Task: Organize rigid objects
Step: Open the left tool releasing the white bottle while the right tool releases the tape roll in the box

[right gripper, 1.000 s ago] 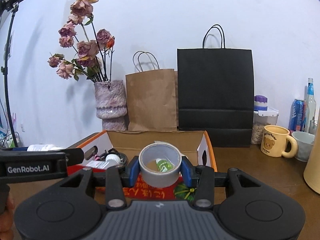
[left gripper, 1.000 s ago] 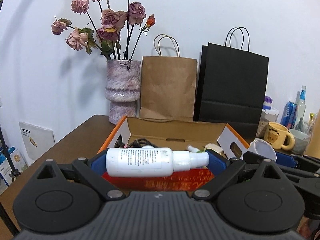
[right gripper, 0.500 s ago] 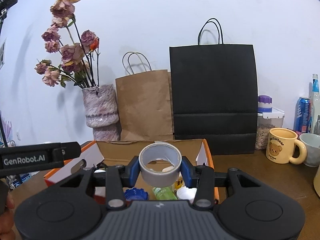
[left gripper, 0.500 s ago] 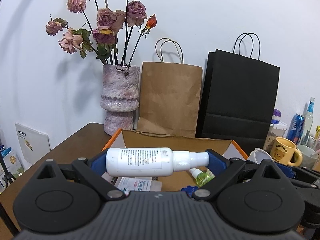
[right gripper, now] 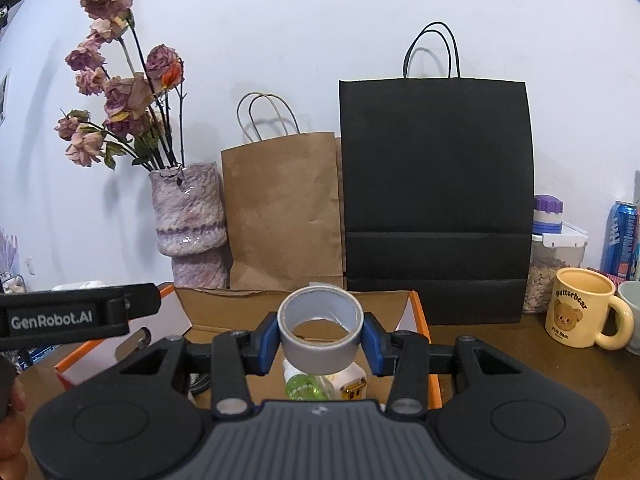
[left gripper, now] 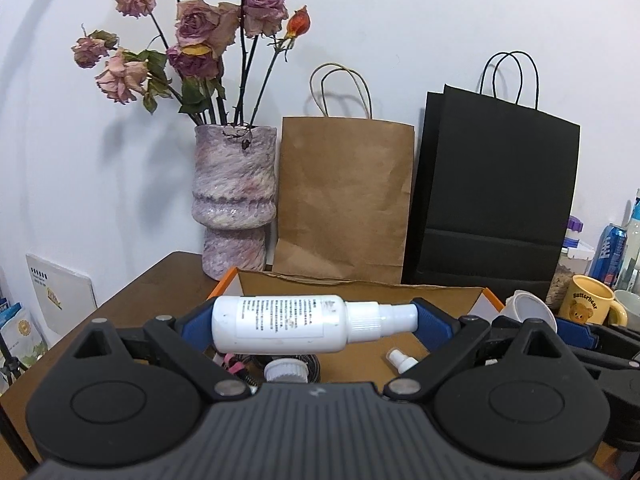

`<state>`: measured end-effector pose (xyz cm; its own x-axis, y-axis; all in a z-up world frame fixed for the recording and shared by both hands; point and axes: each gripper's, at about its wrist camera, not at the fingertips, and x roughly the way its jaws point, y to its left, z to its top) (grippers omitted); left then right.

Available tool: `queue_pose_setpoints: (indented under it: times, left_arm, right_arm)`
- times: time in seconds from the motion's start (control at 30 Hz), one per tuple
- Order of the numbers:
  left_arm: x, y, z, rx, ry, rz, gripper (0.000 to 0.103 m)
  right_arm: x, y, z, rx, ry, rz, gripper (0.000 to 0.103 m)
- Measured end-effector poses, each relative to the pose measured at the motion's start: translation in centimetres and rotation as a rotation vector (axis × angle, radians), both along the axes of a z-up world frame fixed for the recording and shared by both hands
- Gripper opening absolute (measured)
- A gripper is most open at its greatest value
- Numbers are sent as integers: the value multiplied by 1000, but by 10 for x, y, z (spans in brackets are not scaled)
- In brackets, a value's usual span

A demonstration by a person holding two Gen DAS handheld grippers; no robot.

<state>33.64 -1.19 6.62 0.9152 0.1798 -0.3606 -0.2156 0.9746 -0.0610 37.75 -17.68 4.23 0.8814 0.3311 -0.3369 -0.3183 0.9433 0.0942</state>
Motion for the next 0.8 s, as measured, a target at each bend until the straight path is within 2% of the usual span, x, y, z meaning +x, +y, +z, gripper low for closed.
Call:
queue_pose_setpoints:
  times: [0.5,0.8]
  left_arm:
    - [42,15,-14,37,40,16,99]
    - [51,21,-22,59,63,32,99]
  right_arm:
    - [38,15,-16,-49,41,22,42]
    - [50,18,-25,-67,75,36,42]
